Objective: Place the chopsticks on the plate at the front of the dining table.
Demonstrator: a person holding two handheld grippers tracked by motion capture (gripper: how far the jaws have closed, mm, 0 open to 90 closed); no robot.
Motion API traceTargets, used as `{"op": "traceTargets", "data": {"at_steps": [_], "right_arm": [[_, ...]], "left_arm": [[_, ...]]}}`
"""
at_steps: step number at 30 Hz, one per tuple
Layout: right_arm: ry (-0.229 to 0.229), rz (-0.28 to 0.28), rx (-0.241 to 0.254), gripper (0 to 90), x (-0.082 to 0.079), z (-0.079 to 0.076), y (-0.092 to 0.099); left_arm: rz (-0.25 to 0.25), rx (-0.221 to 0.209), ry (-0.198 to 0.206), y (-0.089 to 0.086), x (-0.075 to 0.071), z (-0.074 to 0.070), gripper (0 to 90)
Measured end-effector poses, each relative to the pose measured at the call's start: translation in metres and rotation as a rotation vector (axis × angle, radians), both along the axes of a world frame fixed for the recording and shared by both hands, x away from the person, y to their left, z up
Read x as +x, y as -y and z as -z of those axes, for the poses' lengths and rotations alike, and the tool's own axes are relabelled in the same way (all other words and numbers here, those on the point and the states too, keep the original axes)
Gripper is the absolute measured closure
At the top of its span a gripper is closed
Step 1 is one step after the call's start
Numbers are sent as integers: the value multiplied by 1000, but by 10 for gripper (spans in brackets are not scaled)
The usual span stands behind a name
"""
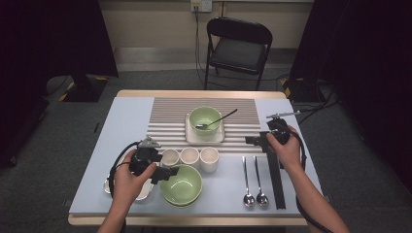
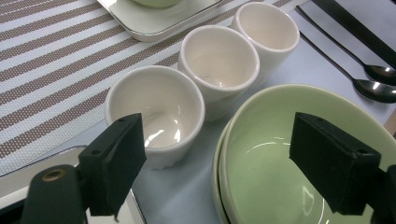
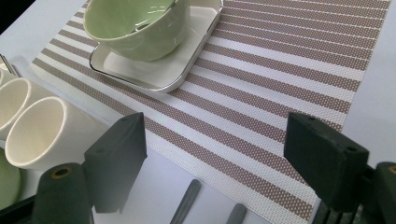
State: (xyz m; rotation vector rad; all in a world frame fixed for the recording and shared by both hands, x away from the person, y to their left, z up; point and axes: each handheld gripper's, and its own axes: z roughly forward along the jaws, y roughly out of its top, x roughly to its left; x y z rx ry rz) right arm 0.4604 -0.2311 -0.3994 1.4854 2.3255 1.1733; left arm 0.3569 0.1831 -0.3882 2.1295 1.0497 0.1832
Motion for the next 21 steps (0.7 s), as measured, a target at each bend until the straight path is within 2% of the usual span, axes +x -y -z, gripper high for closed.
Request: {"op": "traceTargets", "data": {"at_steps": [21], "right_arm": [[-20,9,5,206,-9,13,16]], "left_arm": [[-3,3,-4,0,0,1,179]]}}
